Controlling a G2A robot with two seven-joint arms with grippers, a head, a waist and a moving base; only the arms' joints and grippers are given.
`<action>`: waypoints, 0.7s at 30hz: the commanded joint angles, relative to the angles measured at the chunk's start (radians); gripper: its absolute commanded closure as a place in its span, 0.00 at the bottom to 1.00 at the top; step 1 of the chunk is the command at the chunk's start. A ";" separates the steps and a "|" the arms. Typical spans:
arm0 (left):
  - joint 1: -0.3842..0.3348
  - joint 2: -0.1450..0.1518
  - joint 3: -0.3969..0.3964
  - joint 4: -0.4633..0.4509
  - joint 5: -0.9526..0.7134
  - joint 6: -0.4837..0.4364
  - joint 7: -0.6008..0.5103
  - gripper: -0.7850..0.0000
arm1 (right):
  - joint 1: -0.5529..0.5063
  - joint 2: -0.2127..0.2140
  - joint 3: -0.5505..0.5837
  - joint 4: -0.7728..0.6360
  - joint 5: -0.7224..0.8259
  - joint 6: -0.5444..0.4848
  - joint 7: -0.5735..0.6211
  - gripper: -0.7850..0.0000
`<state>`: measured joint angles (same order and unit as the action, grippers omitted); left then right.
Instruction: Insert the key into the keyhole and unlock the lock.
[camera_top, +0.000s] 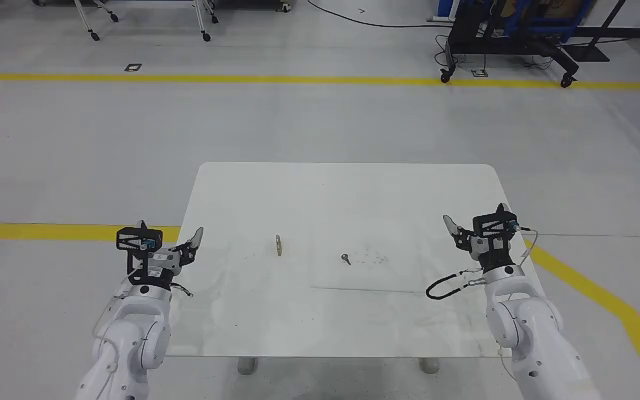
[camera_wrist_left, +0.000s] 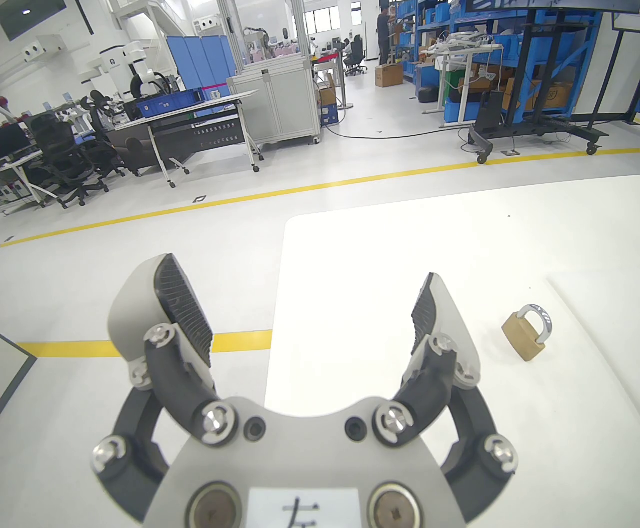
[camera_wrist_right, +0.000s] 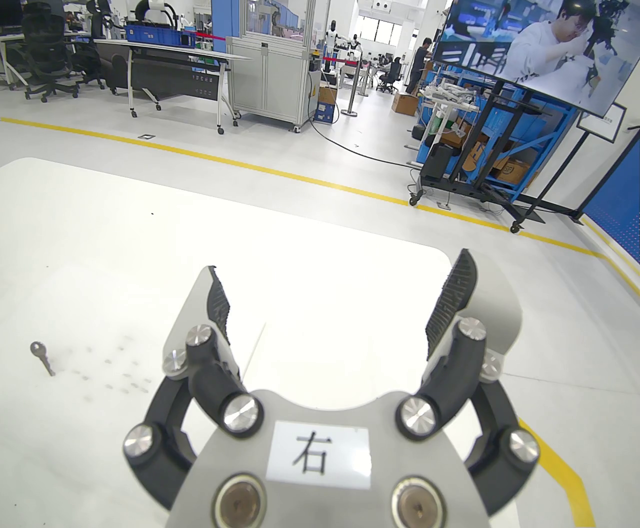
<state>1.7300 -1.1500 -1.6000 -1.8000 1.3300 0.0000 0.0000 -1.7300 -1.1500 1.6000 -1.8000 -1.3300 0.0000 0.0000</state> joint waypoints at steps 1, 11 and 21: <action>0.000 0.000 0.000 0.000 0.000 0.000 0.000 0.00 | 0.000 0.000 0.000 0.000 0.000 0.000 0.000 0.00; 0.000 0.000 0.000 0.000 0.000 0.000 0.000 0.00 | 0.000 0.000 0.000 0.000 0.000 0.000 0.000 0.00; 0.000 0.000 0.000 0.000 0.000 0.000 0.000 0.00 | 0.045 0.001 -0.089 0.004 -0.079 -0.146 0.063 0.00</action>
<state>1.7300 -1.1500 -1.6000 -1.8000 1.3300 0.0000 0.0000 -1.6963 -1.1487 1.5270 -1.8012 -1.3981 -0.1211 0.0486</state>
